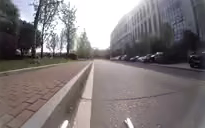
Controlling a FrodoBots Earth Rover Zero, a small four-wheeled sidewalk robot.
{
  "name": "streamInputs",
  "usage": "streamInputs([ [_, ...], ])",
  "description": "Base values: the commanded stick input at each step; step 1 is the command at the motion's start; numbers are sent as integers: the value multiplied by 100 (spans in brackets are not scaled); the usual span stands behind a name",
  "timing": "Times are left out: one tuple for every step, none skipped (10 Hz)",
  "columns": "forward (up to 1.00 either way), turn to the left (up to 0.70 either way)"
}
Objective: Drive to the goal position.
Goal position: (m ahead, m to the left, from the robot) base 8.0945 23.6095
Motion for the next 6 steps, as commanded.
streamInputs([
  [0, -40],
  [0, -23],
  [0, -5],
  [0, 0],
  [0, 0],
  [0, 0],
])
